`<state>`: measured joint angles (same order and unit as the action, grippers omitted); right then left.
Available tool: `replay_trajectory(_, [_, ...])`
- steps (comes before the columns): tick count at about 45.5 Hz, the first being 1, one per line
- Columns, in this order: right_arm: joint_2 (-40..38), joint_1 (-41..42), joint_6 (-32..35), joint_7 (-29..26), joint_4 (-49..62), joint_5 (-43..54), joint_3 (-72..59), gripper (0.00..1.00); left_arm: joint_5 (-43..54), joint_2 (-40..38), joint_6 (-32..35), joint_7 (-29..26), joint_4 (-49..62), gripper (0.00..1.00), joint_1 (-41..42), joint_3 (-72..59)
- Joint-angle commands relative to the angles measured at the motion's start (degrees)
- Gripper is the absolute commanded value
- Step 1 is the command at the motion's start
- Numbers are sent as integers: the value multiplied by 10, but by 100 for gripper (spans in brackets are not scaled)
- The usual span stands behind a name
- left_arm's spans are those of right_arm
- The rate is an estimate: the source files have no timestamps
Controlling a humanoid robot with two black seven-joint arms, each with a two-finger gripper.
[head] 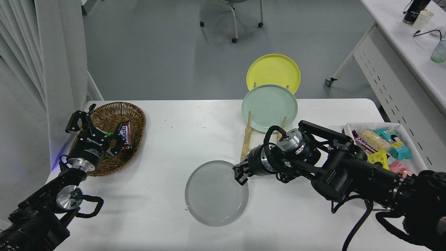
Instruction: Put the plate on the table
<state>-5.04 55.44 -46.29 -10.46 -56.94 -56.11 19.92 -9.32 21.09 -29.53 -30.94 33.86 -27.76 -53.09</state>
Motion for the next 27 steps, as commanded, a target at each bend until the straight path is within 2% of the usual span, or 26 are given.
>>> replay_trajectory(1, [6, -4, 1, -3, 3, -8, 5, 0, 0, 0, 0, 0, 0, 98, 0, 0])
replay_trajectory(27, [5, -9, 4, -3, 40, 29, 6, 0, 0, 0, 0, 0, 0, 98, 0, 0])
